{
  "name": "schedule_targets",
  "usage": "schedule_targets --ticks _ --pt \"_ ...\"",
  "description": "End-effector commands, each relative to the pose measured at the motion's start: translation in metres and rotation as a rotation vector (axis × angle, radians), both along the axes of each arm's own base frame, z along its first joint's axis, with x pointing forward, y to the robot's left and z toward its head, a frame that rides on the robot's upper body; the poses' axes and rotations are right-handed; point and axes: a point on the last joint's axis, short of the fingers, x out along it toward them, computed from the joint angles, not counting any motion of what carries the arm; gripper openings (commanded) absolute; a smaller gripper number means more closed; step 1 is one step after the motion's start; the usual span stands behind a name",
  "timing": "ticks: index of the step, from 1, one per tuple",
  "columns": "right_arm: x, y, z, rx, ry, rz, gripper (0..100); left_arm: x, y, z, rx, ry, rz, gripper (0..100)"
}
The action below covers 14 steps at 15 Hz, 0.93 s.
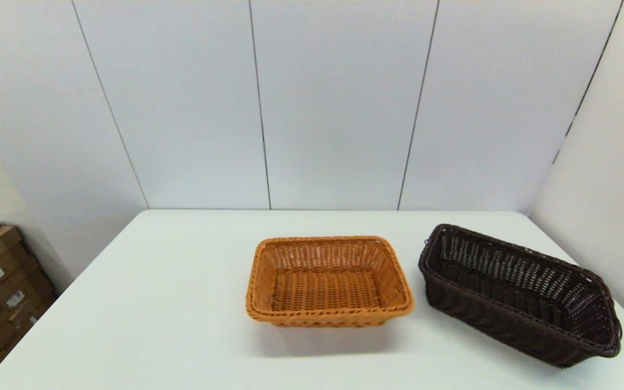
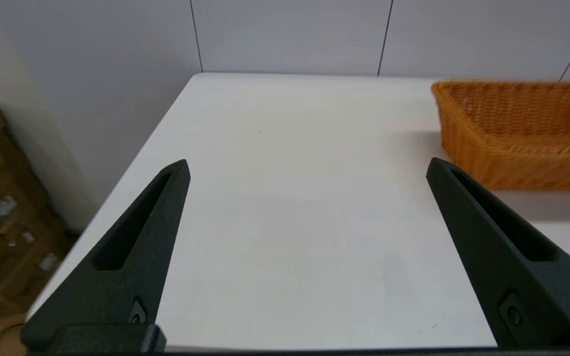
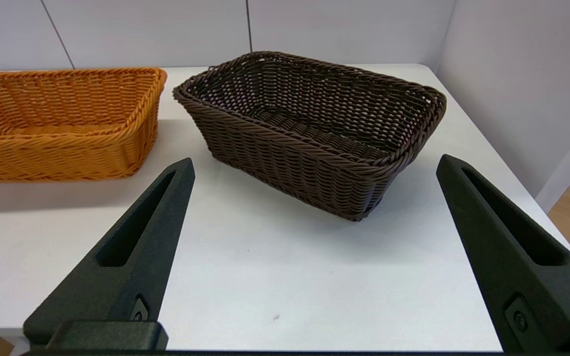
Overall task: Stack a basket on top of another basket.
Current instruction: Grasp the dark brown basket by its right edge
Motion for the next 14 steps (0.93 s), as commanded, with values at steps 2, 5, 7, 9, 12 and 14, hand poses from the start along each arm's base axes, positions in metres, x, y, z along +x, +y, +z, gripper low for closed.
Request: schedule_targets --ticks 2,5,7,9,12,14 --pt "0.0001 0.0 0.0 0.001 0.002 0.0 100 0.0015 0.0 -0.0027 -0.03 0.002 0.003 100" --pt "0.0001 0.0 0.0 0.001 0.002 0.0 100 0.0014 0.0 -0.0023 -0.03 0.0 0.003 100" --pt "0.0001 0.0 0.0 0.001 0.002 0.0 100 0.0015 0.0 -0.0027 -0.03 0.002 0.003 100" --pt "0.0001 0.0 0.0 -0.001 0.002 0.0 100 0.0014 0.0 -0.0023 -0.03 0.0 0.003 100" --pt "0.0001 0.0 0.0002 -0.01 0.0 0.002 100 0.0015 0.0 -0.0027 -0.03 0.002 0.003 100" --pt "0.0002 0.0 -0.0003 -0.001 0.002 0.0 100 0.0015 0.0 -0.0027 -0.03 0.002 0.003 100"
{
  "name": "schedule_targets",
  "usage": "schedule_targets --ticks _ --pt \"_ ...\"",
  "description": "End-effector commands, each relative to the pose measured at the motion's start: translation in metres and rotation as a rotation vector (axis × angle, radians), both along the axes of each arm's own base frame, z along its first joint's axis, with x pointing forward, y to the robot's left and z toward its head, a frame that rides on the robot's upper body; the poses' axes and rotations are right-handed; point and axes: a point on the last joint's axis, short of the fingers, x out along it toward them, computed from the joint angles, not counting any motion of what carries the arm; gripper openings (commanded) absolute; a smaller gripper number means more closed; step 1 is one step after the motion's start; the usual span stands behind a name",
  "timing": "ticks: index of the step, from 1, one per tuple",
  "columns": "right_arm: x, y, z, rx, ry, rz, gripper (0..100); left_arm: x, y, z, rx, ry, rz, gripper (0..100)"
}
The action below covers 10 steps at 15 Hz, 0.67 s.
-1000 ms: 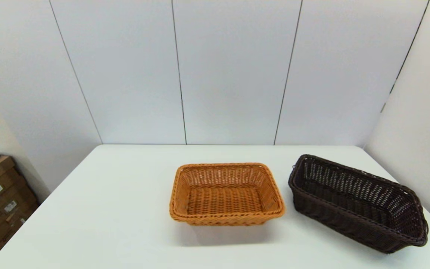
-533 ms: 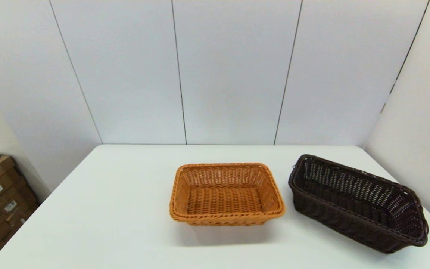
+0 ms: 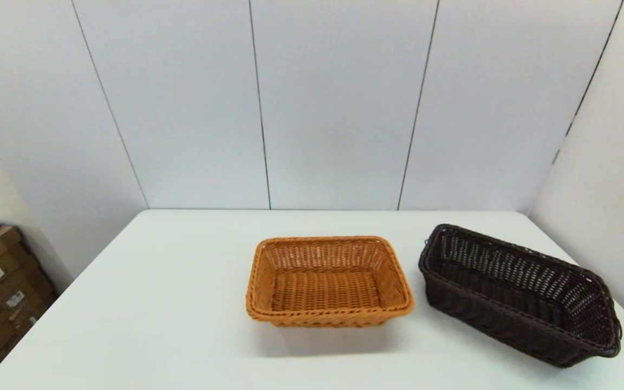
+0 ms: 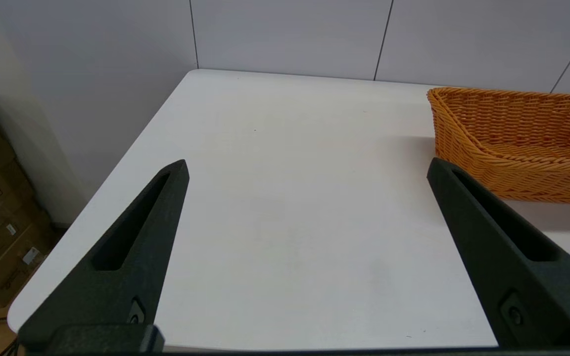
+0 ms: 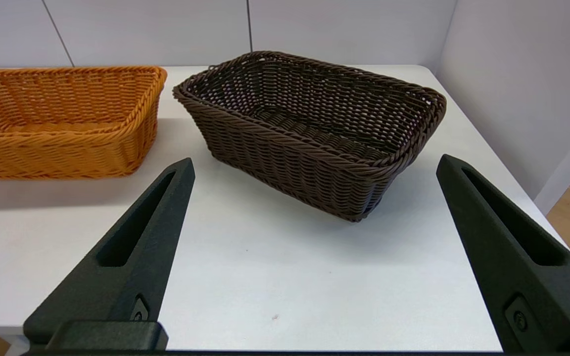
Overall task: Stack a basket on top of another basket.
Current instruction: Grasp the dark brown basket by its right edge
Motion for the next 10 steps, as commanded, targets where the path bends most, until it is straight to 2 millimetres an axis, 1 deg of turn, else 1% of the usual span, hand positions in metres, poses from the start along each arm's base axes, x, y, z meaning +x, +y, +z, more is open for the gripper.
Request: schedule_targets --ticks 1,5,7,8,9,10 --pt "0.0 0.0 0.0 0.007 0.003 0.0 100 0.0 0.0 0.0 -0.001 0.001 0.001 100" --pt "-0.001 0.0 0.002 -0.04 0.002 0.006 100 0.0 0.0 0.0 -0.001 0.001 0.001 100" --pt "-0.006 0.0 0.017 -0.043 -0.045 0.006 100 0.0 0.0 0.0 -0.001 0.003 0.001 100" --pt "-0.016 0.001 0.041 -0.04 -0.047 0.028 100 0.0 0.0 0.0 -0.001 0.001 0.001 100" --pt "-0.02 0.001 0.058 -0.032 -0.008 0.061 100 0.0 0.0 0.0 -0.001 0.001 0.001 100" --pt "-0.021 0.002 0.079 -0.007 0.014 0.083 100 0.0 0.0 0.0 -0.001 0.001 0.001 100"
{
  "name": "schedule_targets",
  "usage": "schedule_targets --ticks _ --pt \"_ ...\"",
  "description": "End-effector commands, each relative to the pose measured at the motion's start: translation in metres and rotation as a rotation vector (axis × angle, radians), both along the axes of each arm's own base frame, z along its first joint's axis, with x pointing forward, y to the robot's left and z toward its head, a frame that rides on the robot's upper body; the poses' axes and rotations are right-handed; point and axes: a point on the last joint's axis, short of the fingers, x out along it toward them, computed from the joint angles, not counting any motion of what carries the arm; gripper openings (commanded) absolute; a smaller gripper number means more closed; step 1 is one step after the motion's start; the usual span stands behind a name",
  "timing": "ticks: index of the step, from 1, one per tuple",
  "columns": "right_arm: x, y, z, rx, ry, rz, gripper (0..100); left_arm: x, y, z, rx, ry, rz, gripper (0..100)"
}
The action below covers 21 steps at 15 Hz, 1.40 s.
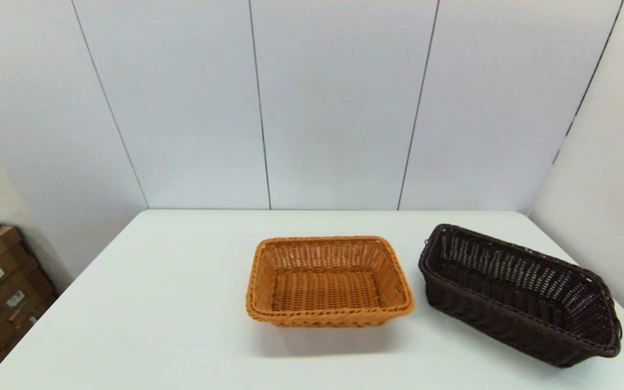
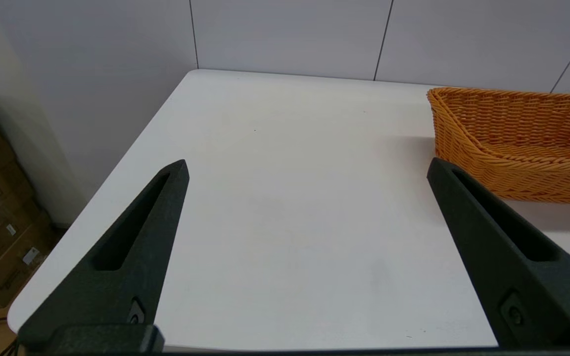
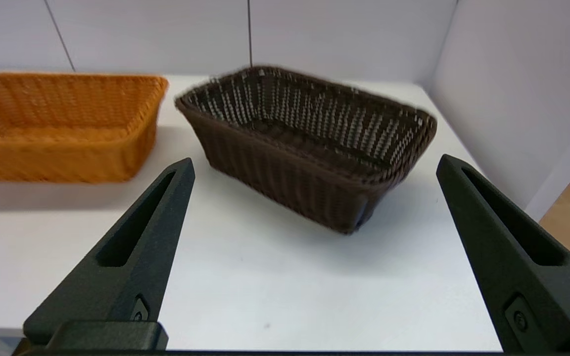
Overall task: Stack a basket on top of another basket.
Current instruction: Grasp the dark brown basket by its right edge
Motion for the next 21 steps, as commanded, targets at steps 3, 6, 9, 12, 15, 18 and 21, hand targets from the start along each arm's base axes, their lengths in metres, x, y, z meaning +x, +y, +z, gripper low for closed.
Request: schedule_targets --ticks 3,6,9,12,15,18,21 --pt "0.015 0.002 0.127 0.09 0.114 0.051 100 0.0 0.0 0.0 -0.001 0.003 0.001 100" --pt "0.061 0.0 0.169 0.103 0.2 -0.01 100 0.0 0.0 0.0 -0.001 0.002 0.001 100" --pt "0.132 -0.009 0.176 0.12 0.373 -0.17 100 0.0 0.0 0.0 -0.001 0.002 0.001 100" --pt "0.175 -0.014 0.17 0.183 0.472 -0.305 100 0.0 0.0 0.0 -0.001 0.002 0.001 100" --pt "0.212 -0.019 0.151 0.226 0.572 -0.445 100 0.0 0.0 0.0 -0.001 0.003 0.001 100" --pt "0.236 -0.025 0.126 0.291 0.676 -0.524 100 0.0 0.0 0.0 -0.001 0.002 0.001 100" --pt "0.248 -0.033 0.104 0.339 0.784 -0.594 100 0.0 0.0 0.0 -0.001 0.003 0.001 100"
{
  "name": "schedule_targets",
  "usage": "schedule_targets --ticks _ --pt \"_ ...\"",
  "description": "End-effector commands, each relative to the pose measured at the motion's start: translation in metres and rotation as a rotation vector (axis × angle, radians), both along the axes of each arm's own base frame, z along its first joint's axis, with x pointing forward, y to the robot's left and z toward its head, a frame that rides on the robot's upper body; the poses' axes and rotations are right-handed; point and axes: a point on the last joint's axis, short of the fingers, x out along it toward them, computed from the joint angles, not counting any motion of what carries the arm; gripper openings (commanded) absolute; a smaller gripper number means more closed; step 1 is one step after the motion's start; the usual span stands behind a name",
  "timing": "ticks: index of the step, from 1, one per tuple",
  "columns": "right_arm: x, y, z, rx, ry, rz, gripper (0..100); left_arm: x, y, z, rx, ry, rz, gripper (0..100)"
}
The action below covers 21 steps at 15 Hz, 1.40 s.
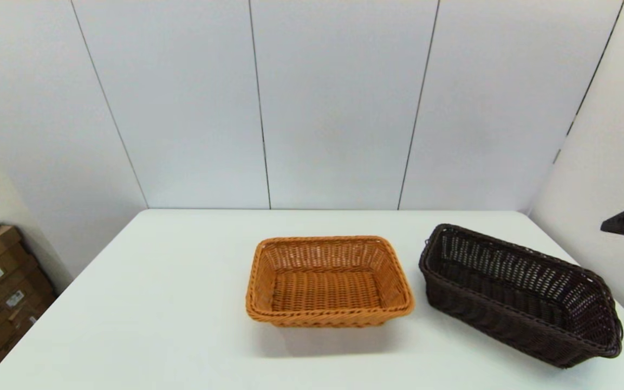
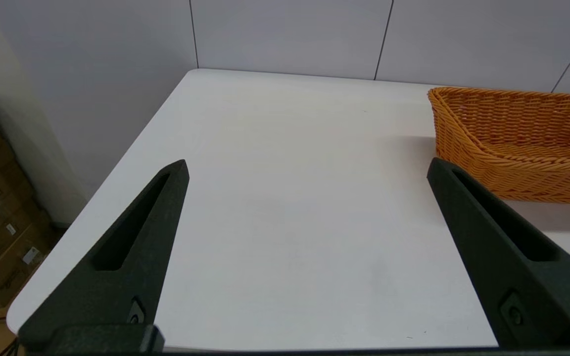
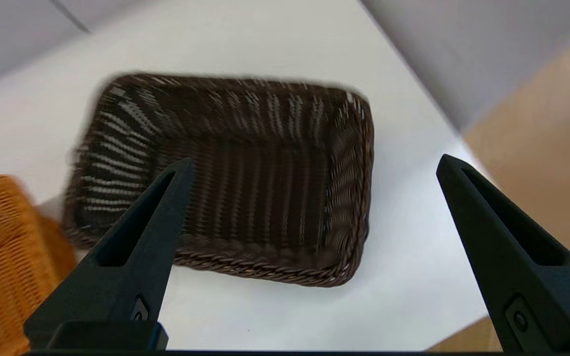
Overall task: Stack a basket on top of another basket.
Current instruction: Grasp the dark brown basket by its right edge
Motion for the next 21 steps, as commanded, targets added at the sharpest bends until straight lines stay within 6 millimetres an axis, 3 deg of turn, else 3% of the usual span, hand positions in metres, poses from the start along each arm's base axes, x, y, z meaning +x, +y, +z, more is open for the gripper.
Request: schedule_targets --ticks 1,11,15,21 --pt "0.027 -0.014 -0.038 0.057 0.177 -0.094 100 0.0 0.0 0.0 -0.001 0.0 0.001 100" --pt "0.032 -0.047 -0.101 0.319 0.394 -0.09 100 0.0 0.0 0.0 -0.001 0.0 0.001 100" --pt "0.036 -0.065 -0.112 0.358 0.424 -0.106 100 0.0 0.0 0.0 -0.001 0.002 -0.001 100" --pt "0.061 -0.077 -0.141 0.44 0.51 -0.029 100 0.0 0.0 0.0 -0.001 0.0 0.001 100"
